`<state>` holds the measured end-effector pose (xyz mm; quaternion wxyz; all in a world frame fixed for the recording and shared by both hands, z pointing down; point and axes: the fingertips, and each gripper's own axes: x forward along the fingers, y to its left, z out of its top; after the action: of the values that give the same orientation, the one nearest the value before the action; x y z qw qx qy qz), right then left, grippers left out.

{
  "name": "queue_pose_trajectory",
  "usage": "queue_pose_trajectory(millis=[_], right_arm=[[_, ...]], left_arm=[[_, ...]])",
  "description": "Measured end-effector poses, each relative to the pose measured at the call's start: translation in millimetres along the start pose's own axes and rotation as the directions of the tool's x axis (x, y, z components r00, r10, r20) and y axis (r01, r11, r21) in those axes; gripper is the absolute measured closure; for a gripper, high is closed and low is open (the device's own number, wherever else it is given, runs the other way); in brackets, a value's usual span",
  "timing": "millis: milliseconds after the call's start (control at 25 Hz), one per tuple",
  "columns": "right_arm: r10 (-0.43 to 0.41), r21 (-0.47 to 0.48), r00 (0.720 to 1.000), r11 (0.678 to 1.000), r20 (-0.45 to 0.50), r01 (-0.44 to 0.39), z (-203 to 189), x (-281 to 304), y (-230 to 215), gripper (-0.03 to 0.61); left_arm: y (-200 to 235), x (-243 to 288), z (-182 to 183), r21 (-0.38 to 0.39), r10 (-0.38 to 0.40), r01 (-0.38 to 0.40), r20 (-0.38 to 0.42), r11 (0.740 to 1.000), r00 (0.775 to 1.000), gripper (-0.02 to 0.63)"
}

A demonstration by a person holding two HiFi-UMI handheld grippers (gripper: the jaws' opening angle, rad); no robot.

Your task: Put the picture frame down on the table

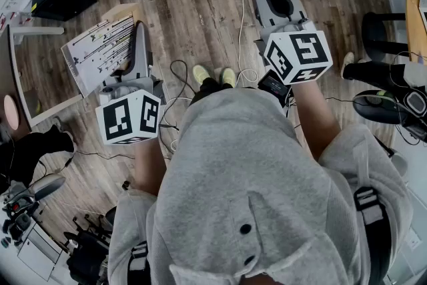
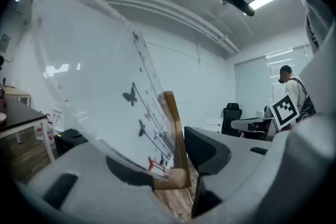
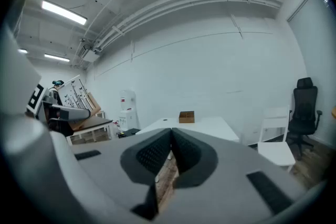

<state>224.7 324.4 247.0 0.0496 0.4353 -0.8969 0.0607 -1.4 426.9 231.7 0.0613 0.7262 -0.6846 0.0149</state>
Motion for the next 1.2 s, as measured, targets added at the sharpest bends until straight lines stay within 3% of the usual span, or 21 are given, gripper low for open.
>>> queue_pose_trajectory(millis=[320,1200], right_arm=[[0.005,0.056,1.000,0.998,0.013,-0.006,5,17,19,0.552],[-0.008,0.002,1.000,1.000,0.025,0.007,8,63,51,0.552]], left_arm=[[23,7,6,-0.006,-0.019,0.019,0.016,1.000,1.000,0.417],[67,18,7,0.005,-0.052,0.052,0.029,0.999,0.998,0.417]])
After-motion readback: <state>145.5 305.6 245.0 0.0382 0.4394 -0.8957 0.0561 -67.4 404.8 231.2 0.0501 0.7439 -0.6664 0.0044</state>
